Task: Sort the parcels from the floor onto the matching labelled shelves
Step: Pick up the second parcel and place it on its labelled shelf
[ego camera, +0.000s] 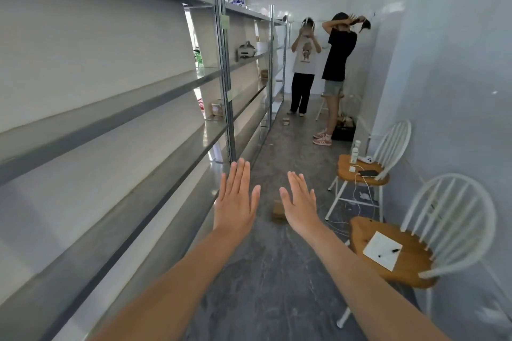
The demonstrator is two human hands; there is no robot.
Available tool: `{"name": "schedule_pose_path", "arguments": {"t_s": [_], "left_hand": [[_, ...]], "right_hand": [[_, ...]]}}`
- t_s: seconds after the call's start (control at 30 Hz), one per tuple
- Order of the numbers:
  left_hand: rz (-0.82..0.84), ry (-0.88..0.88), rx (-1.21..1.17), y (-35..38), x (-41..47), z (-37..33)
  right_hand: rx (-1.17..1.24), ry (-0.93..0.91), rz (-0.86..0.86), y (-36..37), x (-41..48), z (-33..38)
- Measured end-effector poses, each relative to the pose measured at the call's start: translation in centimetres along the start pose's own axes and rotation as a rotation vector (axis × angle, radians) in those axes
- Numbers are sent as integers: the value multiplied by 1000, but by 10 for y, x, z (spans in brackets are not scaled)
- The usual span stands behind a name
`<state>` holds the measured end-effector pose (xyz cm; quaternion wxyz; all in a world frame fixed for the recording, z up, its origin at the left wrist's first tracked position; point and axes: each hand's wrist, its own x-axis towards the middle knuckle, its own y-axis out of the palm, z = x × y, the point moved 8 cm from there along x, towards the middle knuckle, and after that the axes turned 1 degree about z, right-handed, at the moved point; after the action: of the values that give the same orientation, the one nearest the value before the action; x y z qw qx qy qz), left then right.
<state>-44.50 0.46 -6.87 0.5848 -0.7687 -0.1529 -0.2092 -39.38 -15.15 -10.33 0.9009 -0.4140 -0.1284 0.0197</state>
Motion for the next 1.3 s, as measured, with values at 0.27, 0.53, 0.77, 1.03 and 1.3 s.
{"name": "schedule_pose_path", "arguments": {"t_s": [0.27, 0.53, 0.77, 1.03, 1.3], "left_hand": [[58, 35, -56, 44, 26, 36], [83, -29, -181, 72, 78, 91], [112, 28, -238, 97, 133, 127], [144, 108, -279, 135, 185, 157], [158, 180, -296, 156, 209, 155]], "right_hand": [[-57, 75, -20, 15, 40, -13], [-72, 81, -13, 44, 102, -5], [-78, 135, -40, 61, 164, 1], [-49, 254, -73, 94, 204, -14], [-86, 296, -57, 112, 224, -27]]}}
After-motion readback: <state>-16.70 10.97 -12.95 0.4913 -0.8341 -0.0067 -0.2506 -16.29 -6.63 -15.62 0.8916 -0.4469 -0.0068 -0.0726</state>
